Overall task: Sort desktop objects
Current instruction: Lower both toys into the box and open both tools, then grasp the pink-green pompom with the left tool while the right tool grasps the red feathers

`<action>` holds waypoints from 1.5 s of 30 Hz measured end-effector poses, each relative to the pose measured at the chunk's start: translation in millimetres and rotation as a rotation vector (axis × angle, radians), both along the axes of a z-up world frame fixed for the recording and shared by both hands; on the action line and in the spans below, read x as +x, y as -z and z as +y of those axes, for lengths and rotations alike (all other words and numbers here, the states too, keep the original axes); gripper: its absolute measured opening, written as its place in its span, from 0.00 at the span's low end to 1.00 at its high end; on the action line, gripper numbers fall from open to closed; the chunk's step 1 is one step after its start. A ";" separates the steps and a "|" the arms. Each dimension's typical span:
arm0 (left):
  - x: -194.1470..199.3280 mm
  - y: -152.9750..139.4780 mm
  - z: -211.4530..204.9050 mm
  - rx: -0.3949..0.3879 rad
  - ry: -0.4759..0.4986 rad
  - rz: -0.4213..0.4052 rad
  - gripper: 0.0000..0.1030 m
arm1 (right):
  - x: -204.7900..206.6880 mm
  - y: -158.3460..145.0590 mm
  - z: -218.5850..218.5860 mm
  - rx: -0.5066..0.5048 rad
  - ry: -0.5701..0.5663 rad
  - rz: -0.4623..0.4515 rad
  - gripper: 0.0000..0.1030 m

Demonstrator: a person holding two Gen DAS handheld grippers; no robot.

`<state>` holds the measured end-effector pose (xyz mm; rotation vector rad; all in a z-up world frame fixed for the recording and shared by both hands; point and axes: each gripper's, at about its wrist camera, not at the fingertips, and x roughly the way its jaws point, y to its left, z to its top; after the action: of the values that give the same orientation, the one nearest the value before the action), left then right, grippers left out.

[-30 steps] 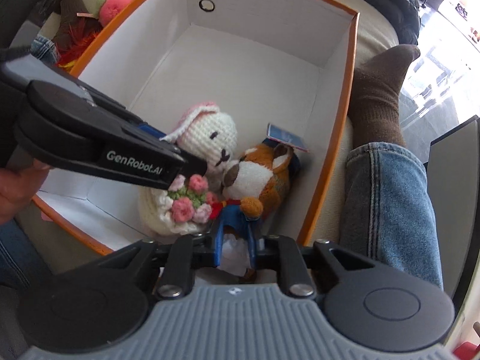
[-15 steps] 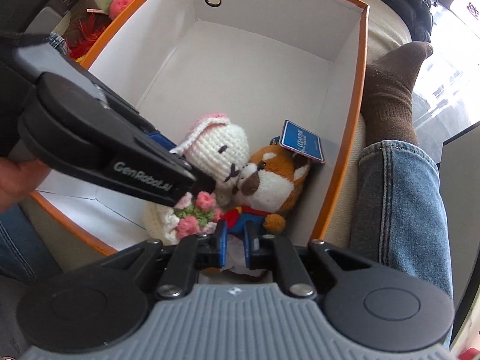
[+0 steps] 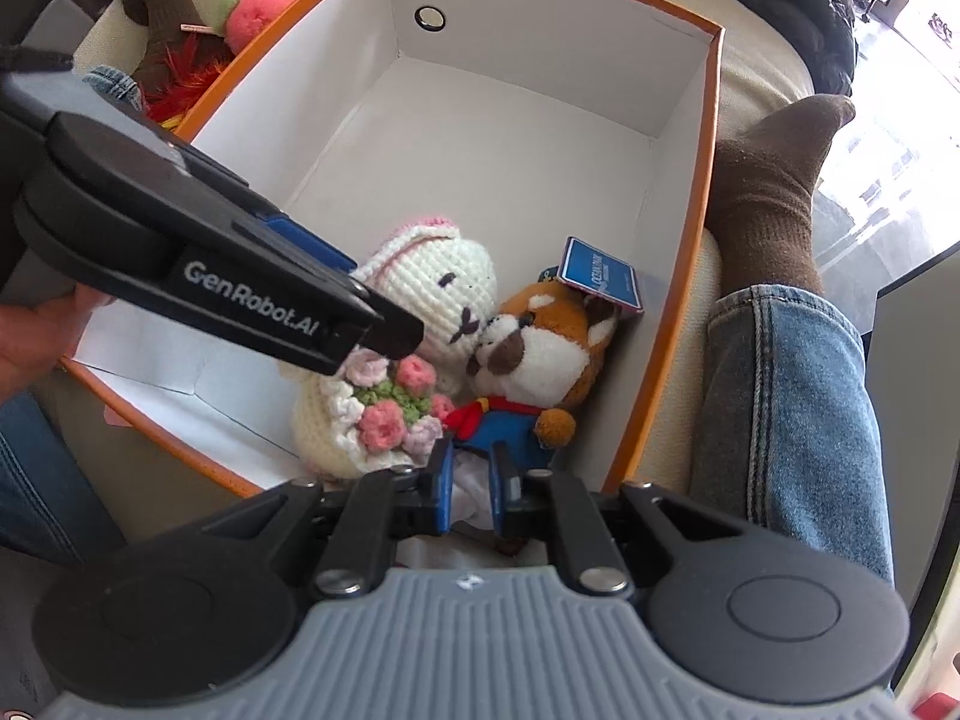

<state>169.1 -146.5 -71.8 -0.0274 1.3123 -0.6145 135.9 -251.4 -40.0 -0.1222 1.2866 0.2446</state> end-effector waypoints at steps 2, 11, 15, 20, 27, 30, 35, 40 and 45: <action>-7.8 -17.1 8.6 -0.018 -0.002 -0.067 0.51 | -1.1 -10.0 4.1 0.009 -0.008 -0.040 0.13; -23.5 -81.7 89.0 0.013 -0.107 -0.307 0.51 | 10.4 -60.1 50.8 0.081 -0.149 -0.304 0.25; -15.6 -86.6 130.4 0.133 -0.182 -0.340 0.51 | 28.7 -67.1 85.8 0.109 -0.258 -0.360 0.25; -2.8 -74.0 174.1 0.216 -0.211 -0.313 0.51 | 58.3 -63.2 137.8 0.115 -0.413 -0.354 0.26; 10.7 -50.8 206.9 0.298 -0.117 -0.314 0.51 | 94.4 -31.7 214.5 0.019 -0.803 -0.318 0.47; 22.1 -37.9 212.6 0.309 -0.068 -0.294 0.51 | 108.2 -14.3 239.4 -0.055 -0.965 -0.314 0.48; 40.4 -20.0 224.4 0.296 -0.056 -0.270 0.51 | 133.5 17.5 271.0 -0.188 -1.216 -0.296 0.48; 51.7 -11.4 246.5 0.248 -0.101 -0.224 0.51 | 157.2 41.0 292.5 -0.222 -1.353 -0.281 0.52; 56.8 -12.6 258.5 0.195 -0.136 -0.201 0.51 | 169.8 60.2 304.6 -0.247 -1.441 -0.227 0.59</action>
<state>226.0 112.0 -59.2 0.1014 1.1592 -0.3616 305.6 53.2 -100.2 -1.2590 0.7884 1.2474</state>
